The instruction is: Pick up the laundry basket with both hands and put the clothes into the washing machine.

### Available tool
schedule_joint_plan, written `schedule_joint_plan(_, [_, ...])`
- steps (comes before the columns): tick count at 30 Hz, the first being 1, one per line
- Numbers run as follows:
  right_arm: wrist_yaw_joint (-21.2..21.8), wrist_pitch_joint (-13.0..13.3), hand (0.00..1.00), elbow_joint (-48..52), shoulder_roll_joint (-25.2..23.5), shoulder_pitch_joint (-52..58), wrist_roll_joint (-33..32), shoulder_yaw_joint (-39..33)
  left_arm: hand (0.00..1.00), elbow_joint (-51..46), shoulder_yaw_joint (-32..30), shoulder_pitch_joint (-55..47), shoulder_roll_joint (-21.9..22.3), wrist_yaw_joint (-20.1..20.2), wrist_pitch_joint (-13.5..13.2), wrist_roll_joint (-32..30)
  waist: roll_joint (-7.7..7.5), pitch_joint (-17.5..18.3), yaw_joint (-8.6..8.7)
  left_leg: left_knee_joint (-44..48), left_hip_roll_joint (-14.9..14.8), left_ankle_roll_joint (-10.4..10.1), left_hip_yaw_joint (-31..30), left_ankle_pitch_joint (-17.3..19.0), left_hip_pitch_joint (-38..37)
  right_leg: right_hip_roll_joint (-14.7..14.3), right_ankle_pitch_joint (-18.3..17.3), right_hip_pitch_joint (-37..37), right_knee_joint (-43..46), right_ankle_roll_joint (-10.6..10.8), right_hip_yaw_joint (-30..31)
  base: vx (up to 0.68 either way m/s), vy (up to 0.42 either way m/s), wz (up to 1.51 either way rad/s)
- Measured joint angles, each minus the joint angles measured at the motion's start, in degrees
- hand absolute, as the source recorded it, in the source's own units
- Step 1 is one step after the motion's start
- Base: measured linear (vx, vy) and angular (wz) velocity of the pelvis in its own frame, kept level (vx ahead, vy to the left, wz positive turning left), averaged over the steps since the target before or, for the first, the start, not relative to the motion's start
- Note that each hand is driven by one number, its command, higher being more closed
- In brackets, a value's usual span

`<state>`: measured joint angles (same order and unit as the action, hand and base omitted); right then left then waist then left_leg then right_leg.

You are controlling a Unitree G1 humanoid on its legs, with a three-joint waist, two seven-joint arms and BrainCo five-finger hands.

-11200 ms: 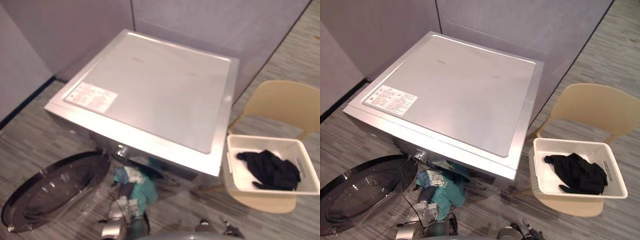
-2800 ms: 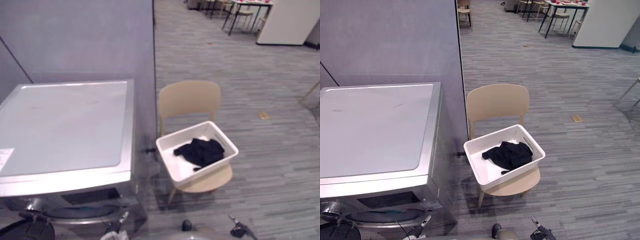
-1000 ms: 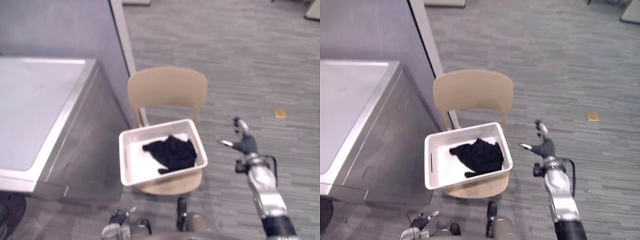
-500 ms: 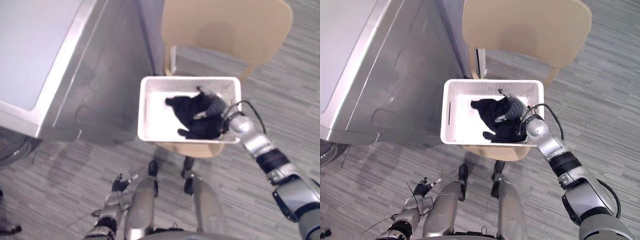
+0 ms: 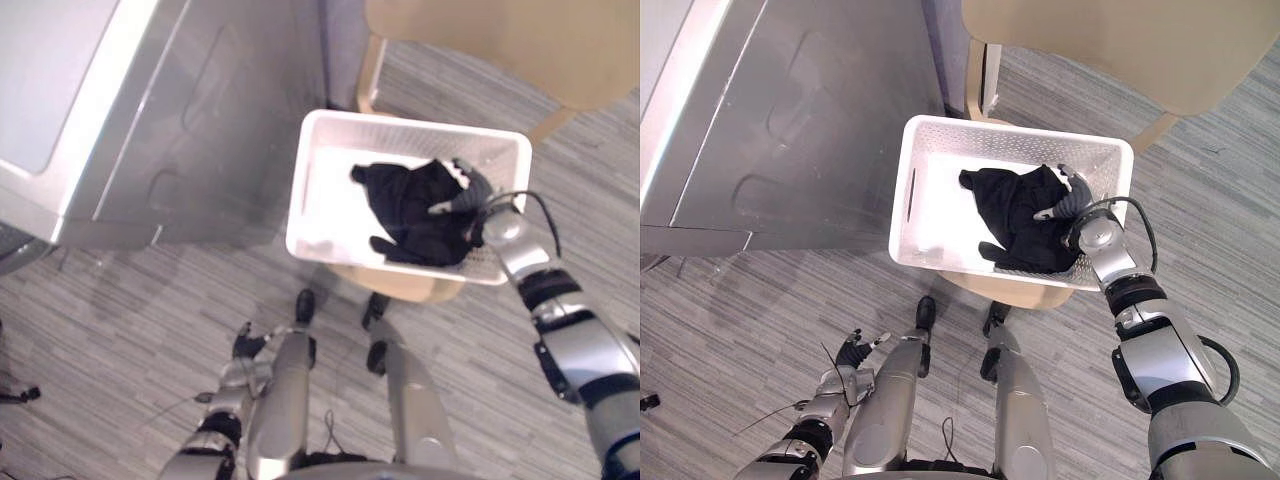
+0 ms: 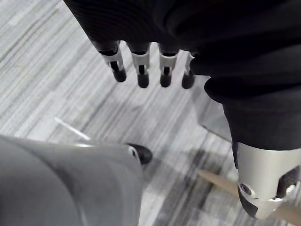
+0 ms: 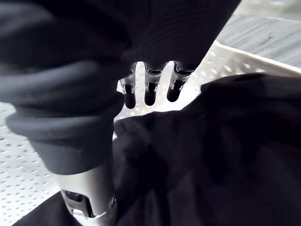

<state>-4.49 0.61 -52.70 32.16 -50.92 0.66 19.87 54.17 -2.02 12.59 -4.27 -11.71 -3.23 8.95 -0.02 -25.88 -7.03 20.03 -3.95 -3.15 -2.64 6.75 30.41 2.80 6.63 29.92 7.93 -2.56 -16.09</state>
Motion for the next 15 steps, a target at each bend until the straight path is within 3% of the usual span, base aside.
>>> schedule_joint_plan(5, [-0.9, -1.0, 0.00, -0.2, -0.2, -0.6, 0.5, -4.3, 0.00, -2.6, 0.0, 1.1, 0.8, -1.0, -0.5, 0.7, -0.23, -0.3, -0.05, 2.5, 0.0, 0.1, -1.1, 0.1, 5.4, 0.0, 0.7, 3.4, -0.3, 0.4, -0.9, -0.04, 0.053, 0.09])
schedule_joint_plan(11, [-3.2, -0.9, 0.00, 2.1, -0.3, -3.1, 1.1, -4.8, 0.00, -5.2, -0.5, 4.1, 1.2, -1.4, -1.2, 3.2, -1.17, -1.9, -0.04, 6.9, -0.1, 0.2, -3.0, 0.2, 13.3, 0.1, 0.7, 8.9, 1.6, 0.5, -3.0, -0.04, 0.022, 0.13])
schedule_joint_plan(15, [-5.6, 0.3, 0.00, 5.3, -1.0, -6.2, 1.2, -6.0, 0.00, -7.8, -0.8, 6.6, 2.0, -3.2, -2.1, 4.6, -0.84, -2.8, -0.03, 12.2, 0.5, 0.6, -4.9, 1.1, 20.7, 1.6, -1.4, 16.1, 8.7, 0.2, -4.1, -0.05, 0.033, 0.08])
